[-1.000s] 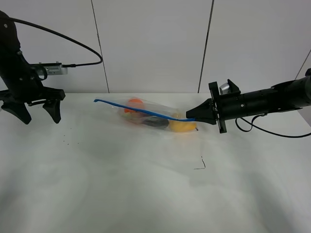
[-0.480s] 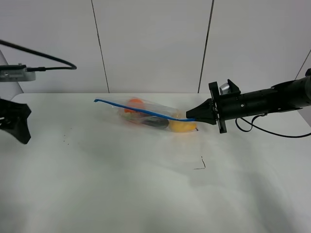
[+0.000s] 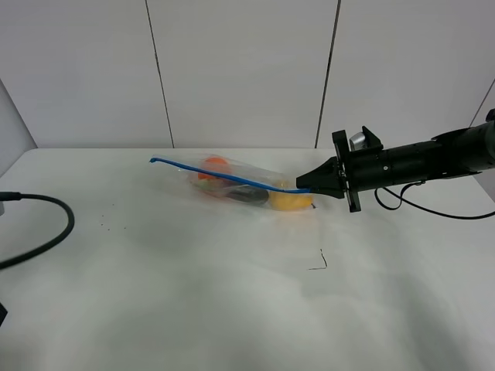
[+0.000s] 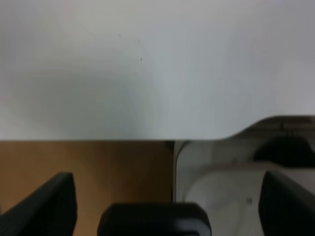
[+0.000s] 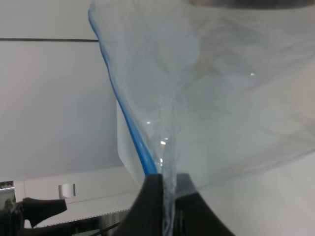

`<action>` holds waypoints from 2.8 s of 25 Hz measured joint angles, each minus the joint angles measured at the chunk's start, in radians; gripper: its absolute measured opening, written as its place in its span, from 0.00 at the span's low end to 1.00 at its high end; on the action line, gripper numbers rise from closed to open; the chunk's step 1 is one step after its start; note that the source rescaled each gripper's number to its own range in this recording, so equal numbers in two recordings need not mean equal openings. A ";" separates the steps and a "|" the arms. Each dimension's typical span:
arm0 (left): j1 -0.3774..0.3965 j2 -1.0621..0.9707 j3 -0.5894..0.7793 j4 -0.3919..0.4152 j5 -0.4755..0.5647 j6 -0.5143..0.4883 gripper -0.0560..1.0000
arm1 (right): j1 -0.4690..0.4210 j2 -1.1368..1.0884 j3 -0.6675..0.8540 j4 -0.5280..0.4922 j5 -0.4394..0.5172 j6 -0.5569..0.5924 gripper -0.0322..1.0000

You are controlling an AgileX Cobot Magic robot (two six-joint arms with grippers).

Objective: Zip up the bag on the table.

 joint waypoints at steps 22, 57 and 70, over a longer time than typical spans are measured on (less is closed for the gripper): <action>0.000 -0.543 0.088 -0.007 -0.033 0.002 0.97 | 0.000 0.000 0.000 0.000 0.000 0.000 0.03; 0.000 -0.813 0.091 -0.008 -0.031 0.004 0.97 | 0.000 -0.002 -0.017 -0.304 0.005 0.211 1.00; 0.000 -0.813 0.091 -0.008 -0.031 0.004 0.97 | 0.000 -0.038 -0.468 -1.064 0.009 0.629 1.00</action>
